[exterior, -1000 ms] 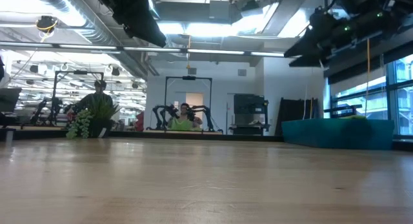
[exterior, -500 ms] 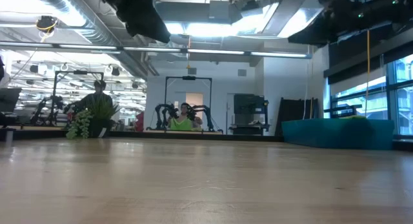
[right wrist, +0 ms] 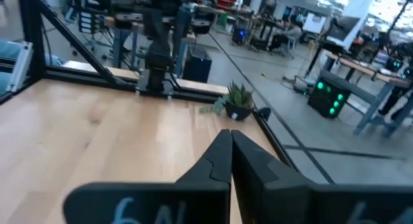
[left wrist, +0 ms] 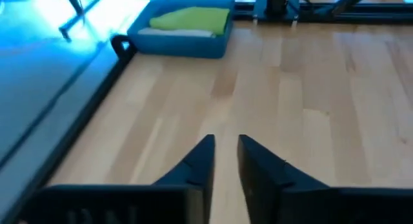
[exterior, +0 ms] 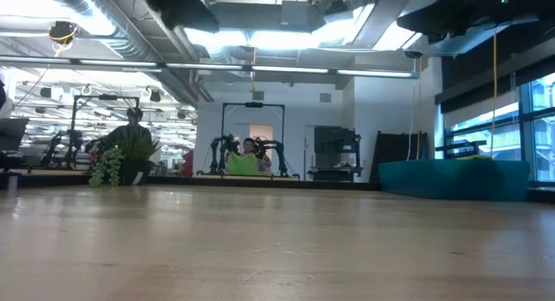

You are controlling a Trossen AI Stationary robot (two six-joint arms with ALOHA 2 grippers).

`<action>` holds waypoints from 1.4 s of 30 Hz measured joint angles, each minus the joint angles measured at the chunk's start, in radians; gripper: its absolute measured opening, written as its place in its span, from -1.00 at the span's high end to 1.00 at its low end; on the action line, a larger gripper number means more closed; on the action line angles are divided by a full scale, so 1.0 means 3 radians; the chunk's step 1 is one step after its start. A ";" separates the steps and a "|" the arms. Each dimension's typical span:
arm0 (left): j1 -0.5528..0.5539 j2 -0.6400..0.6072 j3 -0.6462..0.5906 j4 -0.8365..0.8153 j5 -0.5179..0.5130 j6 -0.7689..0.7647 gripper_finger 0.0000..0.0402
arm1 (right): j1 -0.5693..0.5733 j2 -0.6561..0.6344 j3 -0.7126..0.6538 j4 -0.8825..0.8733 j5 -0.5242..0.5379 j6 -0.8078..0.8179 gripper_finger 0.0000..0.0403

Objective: Roll microfiber towels into tight, uniform cylinder then place into a basket
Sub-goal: Return to Home Position

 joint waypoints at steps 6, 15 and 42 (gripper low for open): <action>0.0000 -0.0537 -0.0093 -0.0405 -0.0180 0.0106 0.98 | 0.0147 -0.0209 0.0000 -0.0127 -0.0004 -0.0088 0.98; 0.0000 -0.1569 -0.1207 0.0760 -0.0136 0.0230 0.99 | 0.0267 -0.0245 -0.0369 0.0267 -0.0269 -0.0096 0.98; -0.0003 -0.2499 -0.3043 0.2383 0.0040 0.0242 1.00 | 0.0222 -0.0233 -0.1251 0.0934 -0.0704 0.0185 0.98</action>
